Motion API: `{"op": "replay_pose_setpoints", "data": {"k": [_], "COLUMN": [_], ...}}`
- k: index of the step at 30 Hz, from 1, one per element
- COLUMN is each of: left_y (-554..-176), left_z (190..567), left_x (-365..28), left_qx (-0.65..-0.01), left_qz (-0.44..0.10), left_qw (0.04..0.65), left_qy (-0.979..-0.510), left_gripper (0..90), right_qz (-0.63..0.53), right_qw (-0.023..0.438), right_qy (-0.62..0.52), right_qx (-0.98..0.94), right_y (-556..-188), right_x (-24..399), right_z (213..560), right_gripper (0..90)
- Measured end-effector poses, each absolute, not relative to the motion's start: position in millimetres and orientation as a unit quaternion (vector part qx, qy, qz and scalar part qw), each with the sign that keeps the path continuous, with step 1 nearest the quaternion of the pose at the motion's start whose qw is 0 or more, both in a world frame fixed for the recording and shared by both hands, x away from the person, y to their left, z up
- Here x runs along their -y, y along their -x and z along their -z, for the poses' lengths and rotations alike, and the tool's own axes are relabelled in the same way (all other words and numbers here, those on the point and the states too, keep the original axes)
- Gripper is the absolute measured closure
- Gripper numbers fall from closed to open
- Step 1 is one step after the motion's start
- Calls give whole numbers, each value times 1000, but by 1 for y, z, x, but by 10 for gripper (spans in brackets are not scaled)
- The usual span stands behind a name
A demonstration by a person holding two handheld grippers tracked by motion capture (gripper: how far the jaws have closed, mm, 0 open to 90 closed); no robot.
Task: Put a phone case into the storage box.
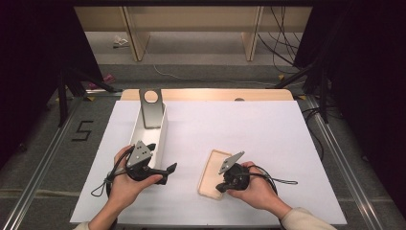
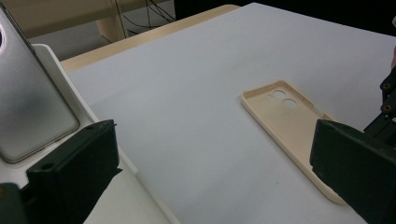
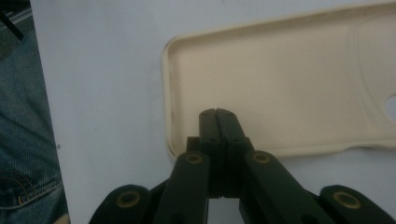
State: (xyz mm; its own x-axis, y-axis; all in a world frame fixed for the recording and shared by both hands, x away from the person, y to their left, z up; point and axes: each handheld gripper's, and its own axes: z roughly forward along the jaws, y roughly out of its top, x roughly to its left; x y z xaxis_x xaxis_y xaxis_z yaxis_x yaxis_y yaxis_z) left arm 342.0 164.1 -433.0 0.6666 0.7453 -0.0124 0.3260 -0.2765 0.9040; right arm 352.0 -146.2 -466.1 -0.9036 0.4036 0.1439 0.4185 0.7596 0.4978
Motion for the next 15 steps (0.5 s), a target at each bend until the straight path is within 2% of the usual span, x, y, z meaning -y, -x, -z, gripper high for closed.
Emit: {"op": "replay_pose_setpoints", "data": {"k": [15], "left_y": [-342], "left_z": [433], "left_x": [-164], "left_qx": [-344], "left_qz": [-215], "left_qw": [489], "left_qy": [-772], "left_gripper": [7], "right_qz": [238], "right_qw": [1], "right_qy": [219], "right_qx": [946], "right_y": [-356], "right_x": [155], "right_z": [463], "right_gripper": [900]}}
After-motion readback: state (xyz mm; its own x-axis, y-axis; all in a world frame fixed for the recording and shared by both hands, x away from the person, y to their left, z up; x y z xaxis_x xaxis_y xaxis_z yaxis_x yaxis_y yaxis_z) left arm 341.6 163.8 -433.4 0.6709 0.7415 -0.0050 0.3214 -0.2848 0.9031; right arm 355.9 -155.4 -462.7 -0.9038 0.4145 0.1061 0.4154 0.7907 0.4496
